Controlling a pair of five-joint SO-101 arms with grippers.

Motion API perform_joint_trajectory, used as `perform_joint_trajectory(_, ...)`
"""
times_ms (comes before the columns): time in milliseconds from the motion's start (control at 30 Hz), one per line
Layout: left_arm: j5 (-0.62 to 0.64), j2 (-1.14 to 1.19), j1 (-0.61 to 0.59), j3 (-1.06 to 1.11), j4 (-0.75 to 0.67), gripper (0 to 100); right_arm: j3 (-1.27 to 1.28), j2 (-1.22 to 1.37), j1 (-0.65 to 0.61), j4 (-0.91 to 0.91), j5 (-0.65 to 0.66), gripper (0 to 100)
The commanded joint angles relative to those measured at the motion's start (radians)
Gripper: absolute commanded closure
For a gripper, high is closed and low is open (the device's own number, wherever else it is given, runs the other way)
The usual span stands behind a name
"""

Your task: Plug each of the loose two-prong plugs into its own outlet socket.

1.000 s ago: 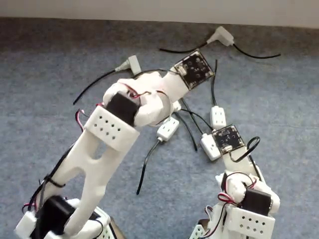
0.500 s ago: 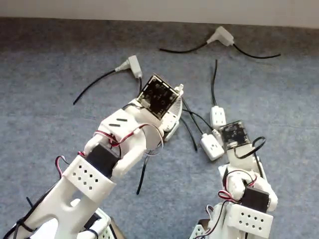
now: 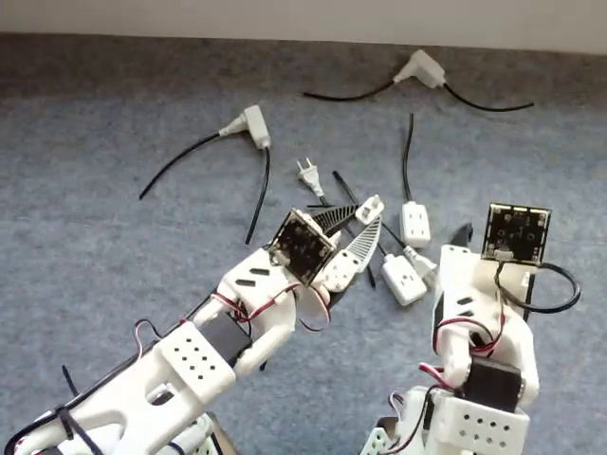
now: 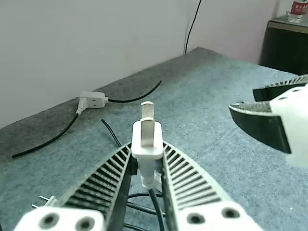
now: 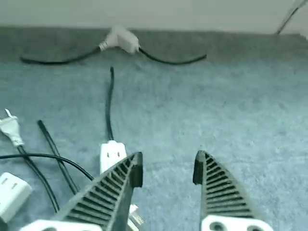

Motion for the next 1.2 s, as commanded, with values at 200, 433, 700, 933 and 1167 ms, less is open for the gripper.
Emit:
perform_joint_trajectory(200, 0.008, -0.022, 0.008, 0.09, -0.135, 99, -0.216, -0.008, -0.257, -0.025, -0.031, 99.4)
perform_joint_trajectory(433, 0.008, -0.028, 0.008, 0.124, -0.178, 99, -0.328, -0.008, -0.452, -0.025, -0.031, 98.4)
perform_joint_trajectory(700, 0.011, -0.03, 0.013, 0.124, -0.178, 99, -0.328, -0.008, -0.653, -0.033, -0.031, 98.4)
perform_joint_trajectory(933, 0.012, -0.031, 0.012, 0.119, -0.178, 99, -0.13, -0.007, -0.676, -0.251, -0.031, 98.4)
perform_joint_trajectory(1167, 0.012, -0.031, 0.01, 0.119, -0.178, 99, 0.102, -0.001, -0.582, -0.515, -0.031, 98.4)
